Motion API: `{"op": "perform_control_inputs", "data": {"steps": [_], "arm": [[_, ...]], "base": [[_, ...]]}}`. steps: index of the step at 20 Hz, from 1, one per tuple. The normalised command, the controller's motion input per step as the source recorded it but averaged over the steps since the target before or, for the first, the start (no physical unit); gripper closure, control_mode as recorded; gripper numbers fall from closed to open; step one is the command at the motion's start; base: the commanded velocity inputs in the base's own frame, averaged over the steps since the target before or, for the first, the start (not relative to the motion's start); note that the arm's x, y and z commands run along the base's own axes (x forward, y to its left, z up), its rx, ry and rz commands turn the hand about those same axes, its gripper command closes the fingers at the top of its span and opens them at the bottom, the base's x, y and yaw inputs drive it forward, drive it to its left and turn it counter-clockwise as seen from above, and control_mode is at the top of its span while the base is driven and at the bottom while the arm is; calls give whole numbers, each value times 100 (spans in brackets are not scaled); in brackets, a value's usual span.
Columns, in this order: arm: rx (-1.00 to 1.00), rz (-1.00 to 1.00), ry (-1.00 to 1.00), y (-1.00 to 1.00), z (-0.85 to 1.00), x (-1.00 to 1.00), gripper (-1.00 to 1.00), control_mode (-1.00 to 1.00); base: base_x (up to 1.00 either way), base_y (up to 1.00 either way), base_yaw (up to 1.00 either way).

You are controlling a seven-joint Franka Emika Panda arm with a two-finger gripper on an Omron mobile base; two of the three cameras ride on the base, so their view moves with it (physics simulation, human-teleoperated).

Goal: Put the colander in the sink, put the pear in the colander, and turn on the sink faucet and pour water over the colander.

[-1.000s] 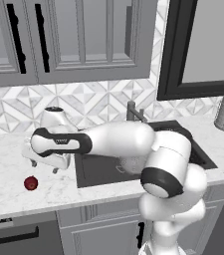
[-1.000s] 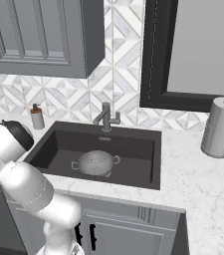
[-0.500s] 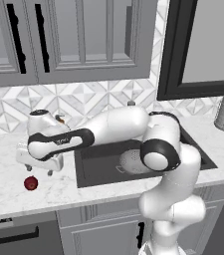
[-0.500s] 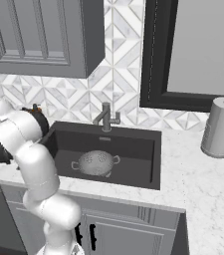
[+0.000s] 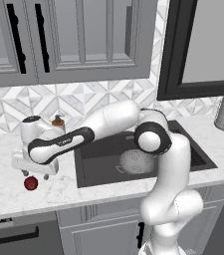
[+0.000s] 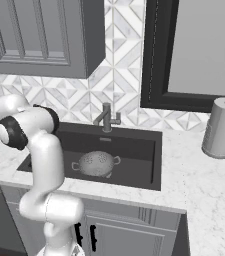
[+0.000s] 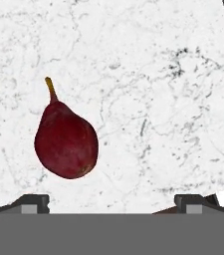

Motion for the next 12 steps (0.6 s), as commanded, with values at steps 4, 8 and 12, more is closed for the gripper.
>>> {"op": "perform_control_inputs", "data": {"steps": [4, 8, 12], "arm": [[0, 4, 0, 15, -17, 5, -100, -100], [0, 4, 0, 8, -14, 2, -100, -100], [-2, 4, -3, 0, -18, 0, -100, -100]], "base": [[0, 0, 0], [0, 0, 0], [0, 0, 0]]}}
